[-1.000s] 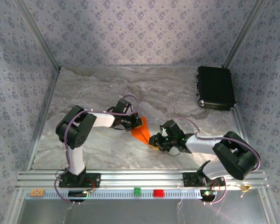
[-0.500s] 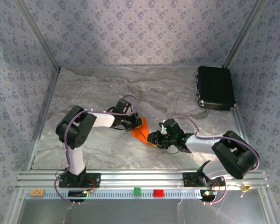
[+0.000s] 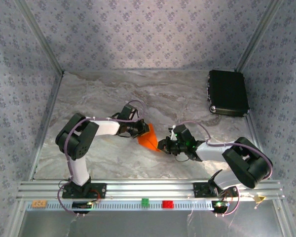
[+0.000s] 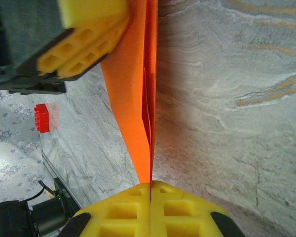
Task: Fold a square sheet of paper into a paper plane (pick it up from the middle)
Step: Turn over the paper at the center of the table.
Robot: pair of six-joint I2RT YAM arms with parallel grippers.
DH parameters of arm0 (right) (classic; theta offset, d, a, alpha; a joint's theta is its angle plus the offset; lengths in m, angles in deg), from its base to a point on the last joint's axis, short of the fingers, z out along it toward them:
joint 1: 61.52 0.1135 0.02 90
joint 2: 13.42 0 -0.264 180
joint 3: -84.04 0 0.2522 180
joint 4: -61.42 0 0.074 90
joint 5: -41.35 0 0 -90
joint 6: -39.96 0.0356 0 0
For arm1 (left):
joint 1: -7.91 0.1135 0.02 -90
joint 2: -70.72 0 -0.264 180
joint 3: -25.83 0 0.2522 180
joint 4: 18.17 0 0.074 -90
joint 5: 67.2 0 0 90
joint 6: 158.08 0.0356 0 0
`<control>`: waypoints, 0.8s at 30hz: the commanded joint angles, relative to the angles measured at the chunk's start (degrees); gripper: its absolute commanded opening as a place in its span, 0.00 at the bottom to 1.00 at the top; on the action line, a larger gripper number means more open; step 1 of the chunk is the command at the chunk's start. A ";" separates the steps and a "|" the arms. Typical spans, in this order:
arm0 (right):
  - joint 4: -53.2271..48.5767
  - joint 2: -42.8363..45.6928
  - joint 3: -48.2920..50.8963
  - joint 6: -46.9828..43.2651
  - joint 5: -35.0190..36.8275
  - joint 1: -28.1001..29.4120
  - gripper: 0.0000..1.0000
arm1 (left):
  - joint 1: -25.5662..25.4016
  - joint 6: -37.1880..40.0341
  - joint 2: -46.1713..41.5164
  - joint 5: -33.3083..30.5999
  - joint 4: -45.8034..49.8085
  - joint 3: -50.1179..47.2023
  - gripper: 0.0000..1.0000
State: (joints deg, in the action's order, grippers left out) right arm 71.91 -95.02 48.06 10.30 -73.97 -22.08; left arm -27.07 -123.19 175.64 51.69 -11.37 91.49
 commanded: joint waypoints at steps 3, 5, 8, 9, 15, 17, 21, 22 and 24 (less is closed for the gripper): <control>-3.33 1.56 -0.54 -2.79 -0.40 -0.07 0.04 | 0.18 2.77 -8.24 -1.84 3.70 0.04 0.31; -5.98 3.39 -0.89 -3.95 0.92 0.16 0.04 | 0.25 4.21 -10.51 -2.97 5.91 0.51 0.37; -11.01 7.28 -0.89 -6.26 3.72 0.37 0.04 | 0.34 5.94 -13.73 -4.88 9.18 1.05 0.39; -13.19 8.81 -0.90 -7.13 4.94 0.30 0.04 | 0.43 6.31 -14.92 -5.74 10.09 1.10 0.40; -27.73 18.45 -3.36 -13.12 13.04 0.38 0.03 | 0.76 7.27 -20.31 -9.50 12.99 -0.28 0.42; -31.45 21.30 -4.16 -14.42 15.43 0.31 0.03 | 1.12 7.19 -21.87 -10.19 13.70 -0.90 0.42; -38.38 26.46 -6.16 -16.86 19.40 0.15 0.04 | 2.23 7.23 -24.66 -11.72 14.64 -1.76 0.45; -40.18 27.65 -6.65 -17.43 20.39 0.18 0.04 | 2.64 7.13 -25.04 -11.95 14.59 -1.79 0.45; -42.46 29.69 -7.21 -18.32 21.87 0.28 0.03 | 3.16 7.04 -25.23 -12.04 14.56 -1.52 0.45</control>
State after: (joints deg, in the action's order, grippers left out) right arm 37.57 -67.68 43.01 -4.63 -56.92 -22.01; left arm -24.71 -117.09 151.90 41.17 1.90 90.31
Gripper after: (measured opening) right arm 0.052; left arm 0.453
